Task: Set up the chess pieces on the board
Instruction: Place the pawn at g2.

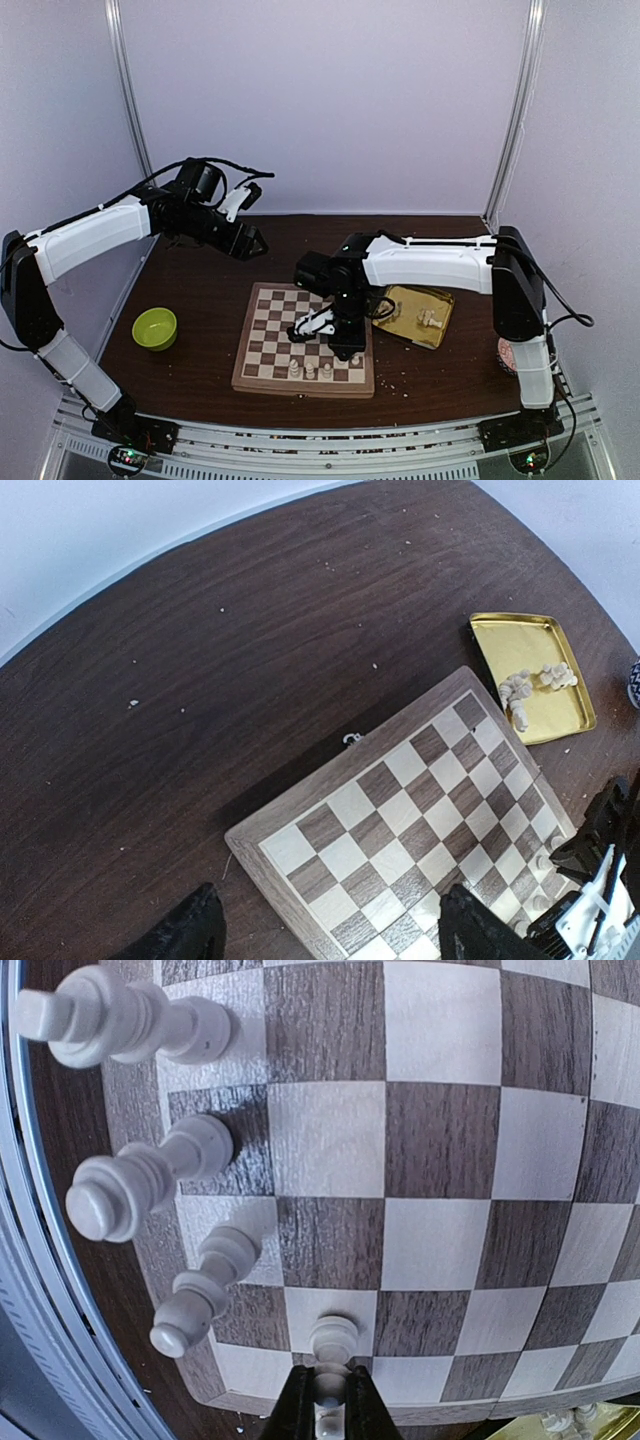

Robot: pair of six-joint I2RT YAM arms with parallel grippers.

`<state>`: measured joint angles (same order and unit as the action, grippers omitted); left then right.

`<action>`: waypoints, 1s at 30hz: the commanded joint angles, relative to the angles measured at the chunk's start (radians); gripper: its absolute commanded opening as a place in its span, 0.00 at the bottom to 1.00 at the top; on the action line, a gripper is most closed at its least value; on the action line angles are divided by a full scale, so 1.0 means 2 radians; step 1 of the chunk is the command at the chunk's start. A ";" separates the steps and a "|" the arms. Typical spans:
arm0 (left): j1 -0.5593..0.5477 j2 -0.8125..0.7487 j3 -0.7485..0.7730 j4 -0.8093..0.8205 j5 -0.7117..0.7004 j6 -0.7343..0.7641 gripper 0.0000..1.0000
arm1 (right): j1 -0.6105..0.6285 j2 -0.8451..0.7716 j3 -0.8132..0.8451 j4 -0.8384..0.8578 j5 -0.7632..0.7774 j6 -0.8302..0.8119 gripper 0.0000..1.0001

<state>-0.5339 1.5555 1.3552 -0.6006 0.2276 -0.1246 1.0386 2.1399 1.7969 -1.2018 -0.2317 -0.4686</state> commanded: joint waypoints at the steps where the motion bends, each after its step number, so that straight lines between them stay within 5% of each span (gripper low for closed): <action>1: -0.001 -0.012 0.007 0.010 -0.002 0.006 0.75 | 0.005 0.014 0.018 -0.007 -0.005 -0.005 0.06; 19: -0.001 -0.011 0.009 0.008 0.009 0.009 0.75 | 0.004 0.010 0.018 -0.005 0.006 -0.006 0.17; 30: -0.001 -0.006 -0.006 0.038 0.038 0.017 0.75 | -0.064 -0.096 -0.024 0.001 0.002 -0.013 0.21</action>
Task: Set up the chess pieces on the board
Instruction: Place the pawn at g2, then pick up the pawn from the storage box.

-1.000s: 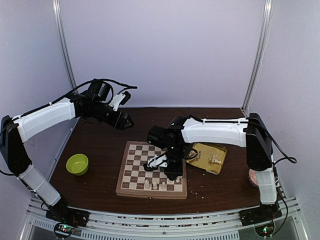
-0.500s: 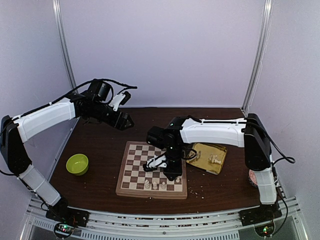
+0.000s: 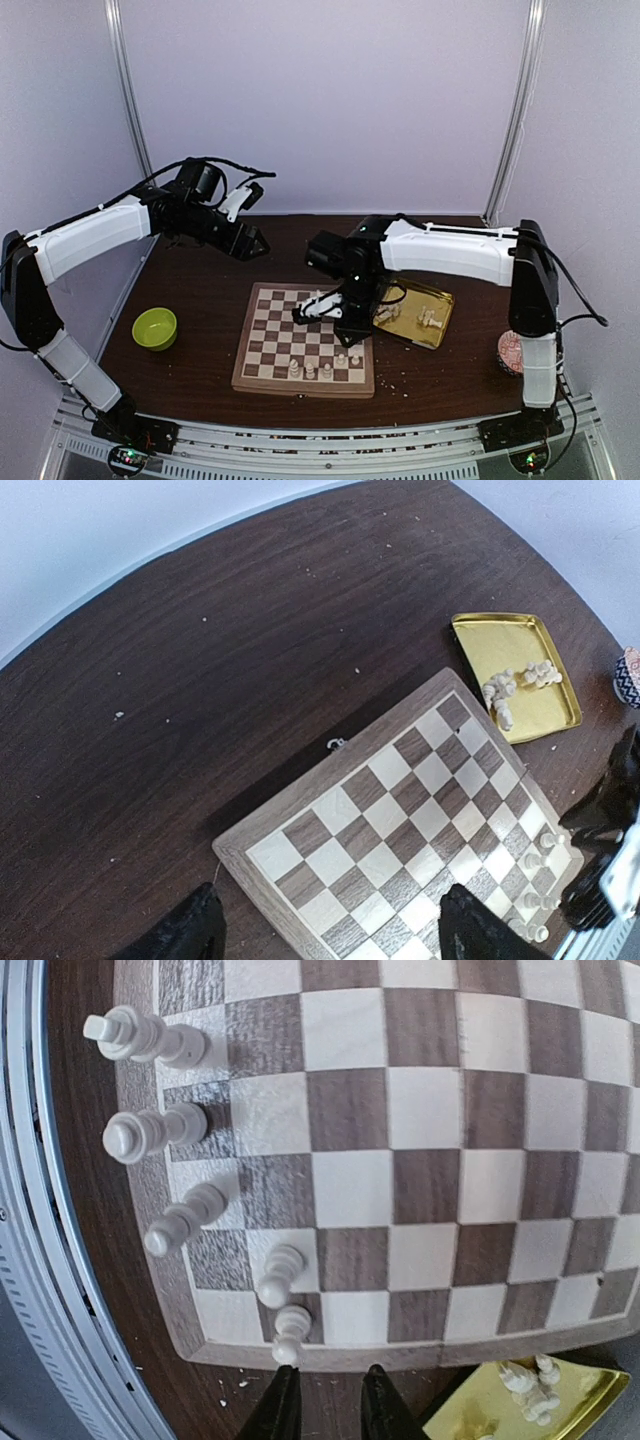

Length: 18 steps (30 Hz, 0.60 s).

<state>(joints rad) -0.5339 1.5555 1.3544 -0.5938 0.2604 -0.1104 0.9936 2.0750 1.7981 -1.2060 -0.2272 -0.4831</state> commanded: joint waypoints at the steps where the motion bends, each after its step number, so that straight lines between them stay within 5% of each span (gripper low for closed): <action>1: -0.002 -0.003 -0.008 0.038 0.026 0.010 0.75 | -0.056 -0.076 -0.040 0.011 -0.003 -0.007 0.21; 11: -0.014 0.014 -0.008 0.046 0.028 0.021 0.75 | -0.232 -0.198 -0.199 0.106 -0.002 -0.001 0.21; 18: -0.018 0.024 -0.007 0.046 0.030 0.018 0.75 | -0.288 -0.188 -0.239 0.156 0.041 0.012 0.21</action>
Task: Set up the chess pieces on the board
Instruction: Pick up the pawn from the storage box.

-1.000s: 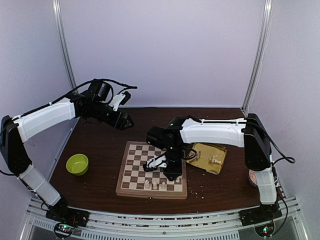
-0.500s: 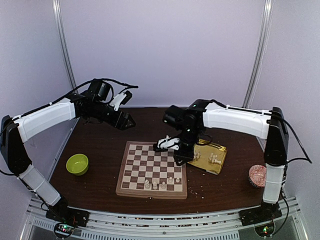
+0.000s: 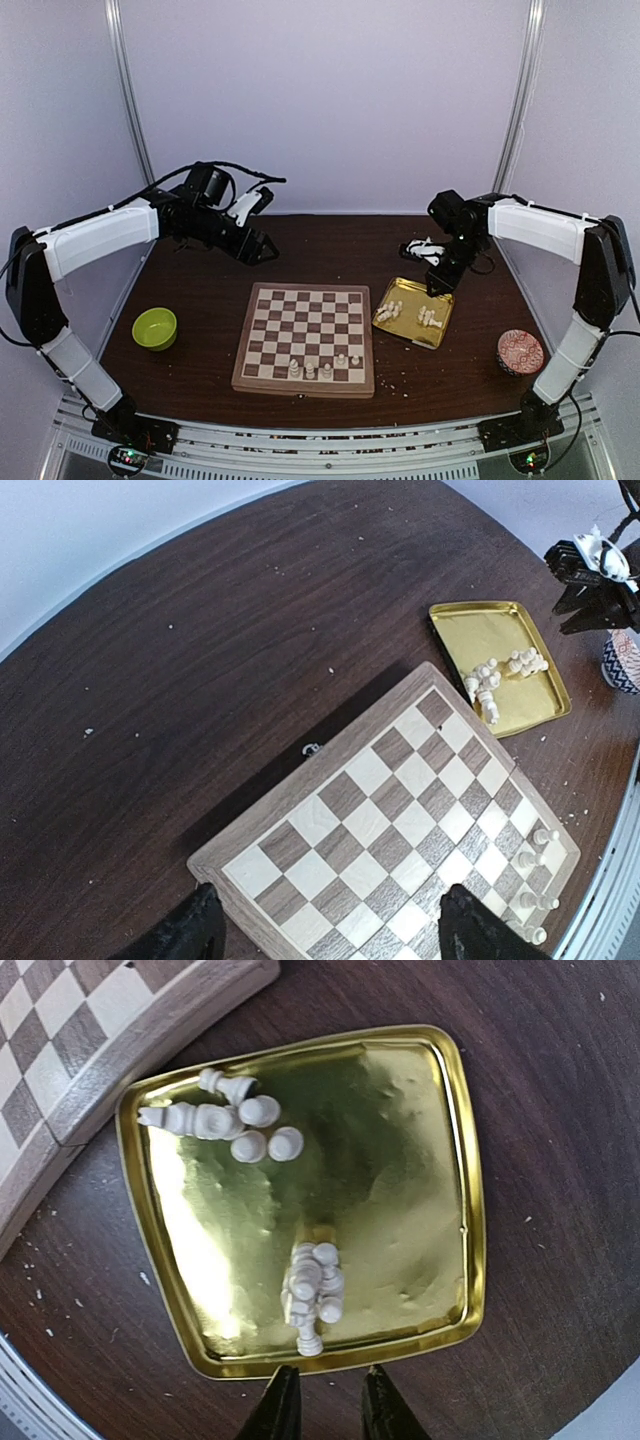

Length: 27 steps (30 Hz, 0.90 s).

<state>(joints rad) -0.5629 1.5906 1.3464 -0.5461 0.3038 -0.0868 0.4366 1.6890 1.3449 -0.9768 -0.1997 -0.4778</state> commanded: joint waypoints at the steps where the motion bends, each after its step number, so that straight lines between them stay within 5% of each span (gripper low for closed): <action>1: -0.005 0.008 -0.002 0.022 0.008 0.006 0.75 | -0.010 0.014 -0.014 0.043 0.031 0.007 0.21; 8: -0.008 0.010 0.001 0.017 0.006 0.009 0.75 | -0.011 0.057 -0.018 0.055 0.079 0.001 0.20; 27: -0.013 0.017 0.003 0.014 0.003 0.008 0.75 | -0.010 0.097 -0.001 0.014 0.056 -0.003 0.21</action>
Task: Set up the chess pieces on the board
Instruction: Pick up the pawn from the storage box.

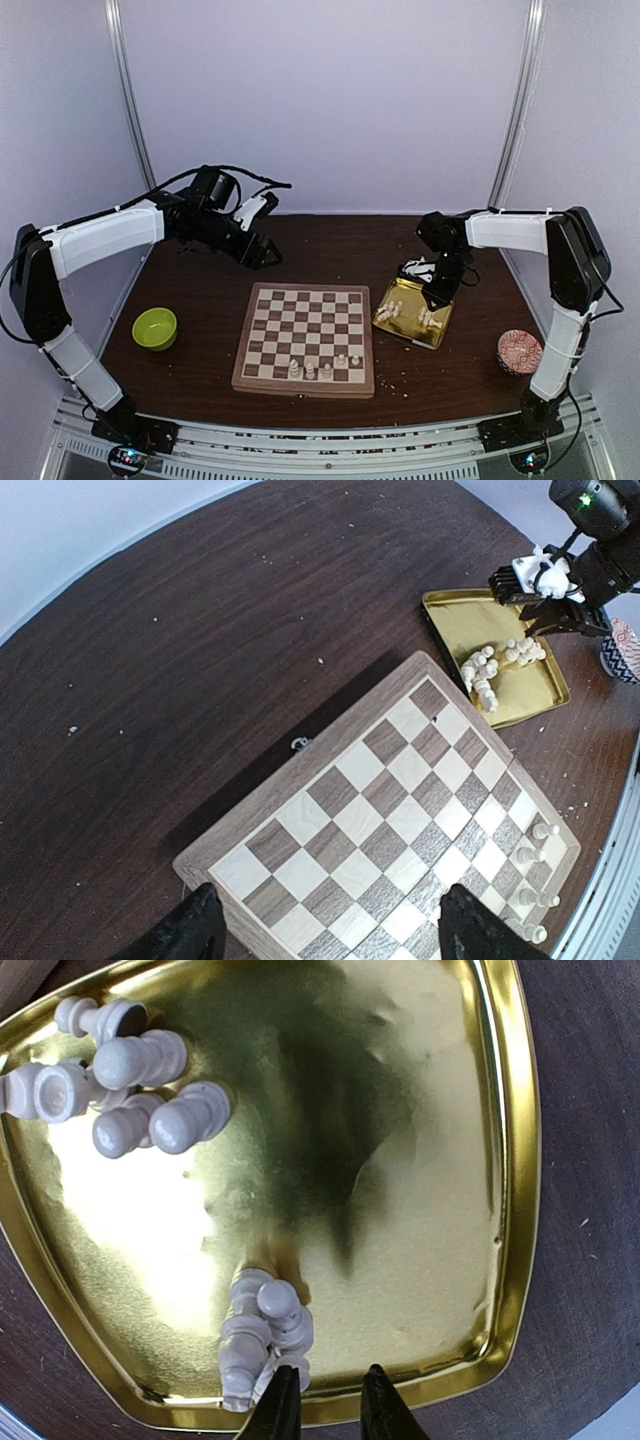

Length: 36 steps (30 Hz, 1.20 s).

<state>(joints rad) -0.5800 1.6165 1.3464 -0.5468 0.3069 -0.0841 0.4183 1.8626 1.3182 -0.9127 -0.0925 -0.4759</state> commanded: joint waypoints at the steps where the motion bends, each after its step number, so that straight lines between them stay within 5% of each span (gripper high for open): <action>1: -0.004 0.004 0.003 0.014 0.001 0.007 0.75 | -0.001 0.011 0.014 -0.021 0.002 -0.005 0.21; 24: -0.007 0.006 0.006 0.010 -0.002 0.009 0.75 | 0.006 0.030 0.025 -0.051 -0.035 -0.012 0.21; 36: -0.011 0.005 0.007 0.007 -0.003 0.010 0.75 | 0.006 0.042 0.030 -0.053 -0.042 -0.011 0.11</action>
<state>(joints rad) -0.5915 1.6234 1.3464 -0.5476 0.3058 -0.0772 0.4213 1.9327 1.3552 -1.0019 -0.1566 -0.4946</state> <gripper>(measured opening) 0.750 0.130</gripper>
